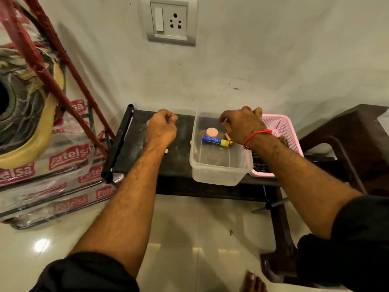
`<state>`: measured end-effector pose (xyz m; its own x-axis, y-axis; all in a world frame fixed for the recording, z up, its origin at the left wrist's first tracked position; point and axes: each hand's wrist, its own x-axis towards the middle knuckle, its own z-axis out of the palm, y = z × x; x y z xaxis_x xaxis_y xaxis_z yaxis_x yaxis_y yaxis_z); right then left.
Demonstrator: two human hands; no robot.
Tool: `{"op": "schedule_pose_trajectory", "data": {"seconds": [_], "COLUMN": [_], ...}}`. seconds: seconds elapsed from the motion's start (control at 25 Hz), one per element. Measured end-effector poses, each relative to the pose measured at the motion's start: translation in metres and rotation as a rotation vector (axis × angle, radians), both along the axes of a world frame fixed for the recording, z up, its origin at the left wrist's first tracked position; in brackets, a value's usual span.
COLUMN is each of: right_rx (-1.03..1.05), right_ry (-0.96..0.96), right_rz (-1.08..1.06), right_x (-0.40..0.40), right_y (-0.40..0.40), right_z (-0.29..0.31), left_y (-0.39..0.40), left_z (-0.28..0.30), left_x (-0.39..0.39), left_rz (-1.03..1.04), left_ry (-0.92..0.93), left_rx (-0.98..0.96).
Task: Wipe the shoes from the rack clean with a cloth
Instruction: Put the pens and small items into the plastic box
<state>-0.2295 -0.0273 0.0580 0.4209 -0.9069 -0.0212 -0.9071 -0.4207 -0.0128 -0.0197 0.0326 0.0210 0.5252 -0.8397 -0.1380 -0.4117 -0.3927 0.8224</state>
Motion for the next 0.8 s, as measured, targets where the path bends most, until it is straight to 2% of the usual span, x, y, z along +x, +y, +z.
{"op": "schedule_pose_trajectory", "data": {"seconds": [0.16, 0.2, 0.32, 0.4, 0.48, 0.64, 0.76, 0.8], "right_rx": [0.074, 0.107, 0.165, 0.2, 0.254, 0.34, 0.285, 0.253], "right_ry": [-0.458, -0.516, -0.49, -0.424, -0.261, 0.045, 0.249, 0.386], "right_rz": [0.039, 0.084, 0.192, 0.209, 0.216, 0.218, 0.209, 0.222], "right_x": [0.037, 0.051, 0.095, 0.116, 0.13, 0.153, 0.161, 0.162], "right_y": [0.014, 0.021, 0.042, 0.046, 0.043, 0.038, 0.029, 0.023], "right_z": [0.017, 0.021, 0.022, 0.015, 0.008, 0.0, -0.003, -0.005], "left_y": [0.031, 0.037, 0.053, 0.058, 0.058, 0.051, 0.048, 0.048], "left_z": [-0.042, -0.049, -0.055, -0.057, -0.06, -0.061, -0.049, -0.047], "left_x": [0.041, 0.046, 0.045, 0.042, 0.043, 0.056, 0.062, 0.064], "left_rz": [0.022, -0.003, -0.186, -0.201, -0.13, 0.063, 0.207, 0.227], "left_ry": [-0.106, -0.131, -0.276, -0.367, -0.352, -0.101, 0.143, 0.167], "left_rx": [0.166, 0.19, 0.268, 0.281, 0.234, 0.041, -0.039, -0.048]}}
